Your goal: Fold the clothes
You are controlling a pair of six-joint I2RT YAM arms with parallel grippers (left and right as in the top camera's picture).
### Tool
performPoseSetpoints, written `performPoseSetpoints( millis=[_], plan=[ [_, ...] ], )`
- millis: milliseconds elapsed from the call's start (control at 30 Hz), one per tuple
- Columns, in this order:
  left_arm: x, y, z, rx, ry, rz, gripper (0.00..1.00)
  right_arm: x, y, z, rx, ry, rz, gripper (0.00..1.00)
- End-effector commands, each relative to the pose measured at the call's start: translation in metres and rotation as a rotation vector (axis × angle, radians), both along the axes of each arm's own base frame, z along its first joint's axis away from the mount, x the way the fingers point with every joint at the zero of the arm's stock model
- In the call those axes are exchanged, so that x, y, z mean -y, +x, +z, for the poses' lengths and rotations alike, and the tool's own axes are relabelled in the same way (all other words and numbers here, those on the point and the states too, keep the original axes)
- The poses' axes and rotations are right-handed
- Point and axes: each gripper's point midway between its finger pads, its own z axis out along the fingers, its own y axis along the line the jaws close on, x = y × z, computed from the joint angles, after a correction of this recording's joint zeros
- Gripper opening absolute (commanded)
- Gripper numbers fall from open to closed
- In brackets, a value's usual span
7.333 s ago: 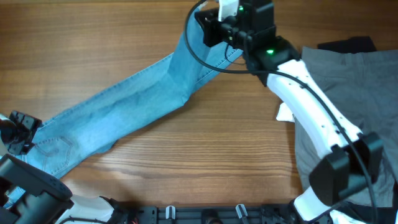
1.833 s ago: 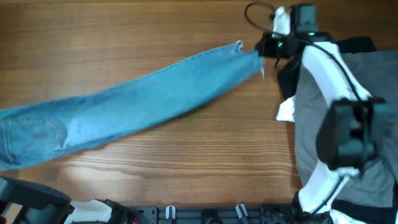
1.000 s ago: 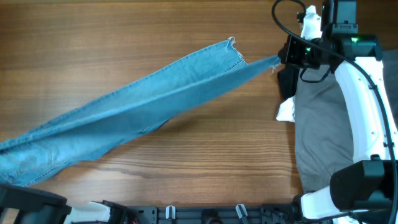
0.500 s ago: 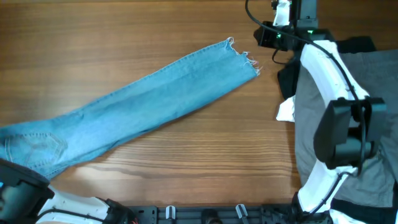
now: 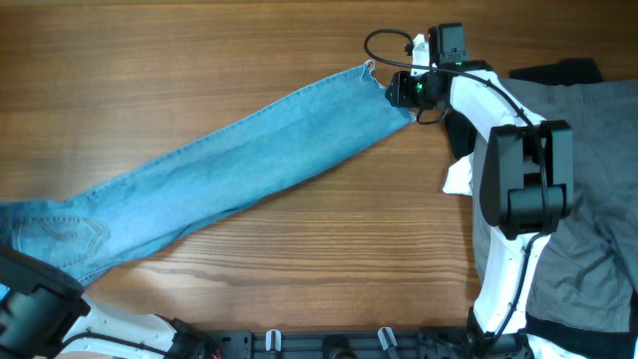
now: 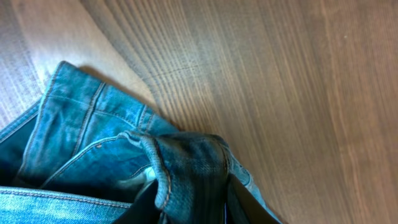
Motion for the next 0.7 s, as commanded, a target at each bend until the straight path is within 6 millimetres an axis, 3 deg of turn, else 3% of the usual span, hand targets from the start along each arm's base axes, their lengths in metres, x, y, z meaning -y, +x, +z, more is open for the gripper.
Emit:
performPoseSetpoints(
  millis=[0,67,133,167,233,300,333,467,533,633,667],
  plan=[
    [-0.003,-0.004,0.005,-0.026,0.022,0.01,0.26,-0.003,0.001,-0.005,0.002,-0.022,0.016,0.34],
    [-0.002,-0.005,0.005,-0.029,0.018,0.01,0.26,-0.004,-0.002,-0.013,-0.016,-0.019,0.015,0.06],
    [-0.002,-0.006,0.005,-0.03,0.018,0.011,0.27,-0.014,0.002,0.0,0.012,0.039,0.043,0.04],
    [-0.003,-0.006,0.005,-0.033,0.019,0.012,0.27,-0.021,0.009,0.022,0.056,0.096,0.066,0.04],
    [-0.005,-0.01,0.005,-0.034,0.02,0.021,0.27,-0.029,0.034,0.095,0.224,0.194,0.074,0.04],
    [-0.011,-0.017,0.005,-0.031,0.027,0.044,0.25,-0.03,0.047,0.133,0.333,0.214,0.054,0.04],
    [-0.015,-0.023,0.005,-0.028,0.027,0.065,0.22,-0.032,0.05,0.136,0.354,0.219,0.057,0.04],
    [-0.025,-0.046,0.003,0.022,-0.014,0.176,0.11,-0.032,0.062,0.118,0.363,0.212,0.027,0.04],
    [-0.027,-0.05,0.003,0.051,-0.032,0.186,0.09,-0.034,0.067,0.113,0.37,0.221,0.018,0.05],
    [-0.027,-0.051,0.003,0.056,-0.037,0.189,0.09,-0.033,0.064,0.1,0.304,0.248,-0.034,0.04],
    [-0.026,-0.051,0.003,0.055,-0.039,0.189,0.09,-0.036,0.054,0.097,0.255,0.263,-0.03,0.04]
  ],
)
